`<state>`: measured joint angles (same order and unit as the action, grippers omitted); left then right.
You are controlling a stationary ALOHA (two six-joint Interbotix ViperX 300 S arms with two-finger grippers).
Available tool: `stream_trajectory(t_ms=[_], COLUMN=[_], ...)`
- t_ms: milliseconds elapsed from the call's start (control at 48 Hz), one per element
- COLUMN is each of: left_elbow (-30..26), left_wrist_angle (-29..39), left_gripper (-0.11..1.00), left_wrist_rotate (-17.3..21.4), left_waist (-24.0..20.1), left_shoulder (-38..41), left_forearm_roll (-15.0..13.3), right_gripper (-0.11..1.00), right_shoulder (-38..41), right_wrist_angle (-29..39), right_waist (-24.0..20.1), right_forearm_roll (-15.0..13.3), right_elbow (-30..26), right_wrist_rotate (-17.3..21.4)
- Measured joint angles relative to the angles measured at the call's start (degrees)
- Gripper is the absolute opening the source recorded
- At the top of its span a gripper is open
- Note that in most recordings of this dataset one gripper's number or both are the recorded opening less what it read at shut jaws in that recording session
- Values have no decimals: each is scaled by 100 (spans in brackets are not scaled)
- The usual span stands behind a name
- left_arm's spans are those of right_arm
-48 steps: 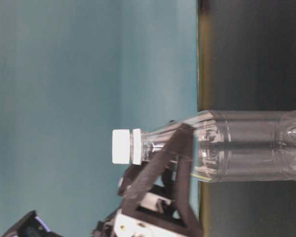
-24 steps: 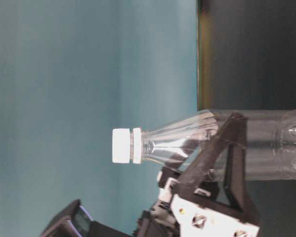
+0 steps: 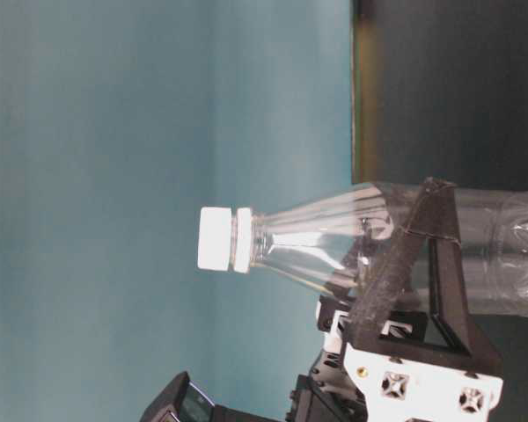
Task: Open the bottle cap by holding the bottle with the left arm and twisting the cap with the right arm.
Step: 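Hold the bottle steady with the left gripper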
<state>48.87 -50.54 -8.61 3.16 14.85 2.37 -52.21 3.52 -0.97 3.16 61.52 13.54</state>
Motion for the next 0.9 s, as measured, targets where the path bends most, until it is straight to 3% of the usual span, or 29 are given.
stream_trajectory(t_ms=[625, 896], left_elbow=[44, 26], left_wrist_angle=[545, 677], left_gripper=[95, 80], left_wrist_rotate=[-9, 79], left_waist=[53, 62], left_shoulder=[88, 79], left_forearm_roll=[-9, -9], right_gripper=[0, 0], right_shoulder=[0, 272], right_wrist_angle=[35, 510], right_waist=[-44, -220], right_forearm_roll=[9, 9], right_elbow=[0, -70], right_wrist_rotate=[9, 18])
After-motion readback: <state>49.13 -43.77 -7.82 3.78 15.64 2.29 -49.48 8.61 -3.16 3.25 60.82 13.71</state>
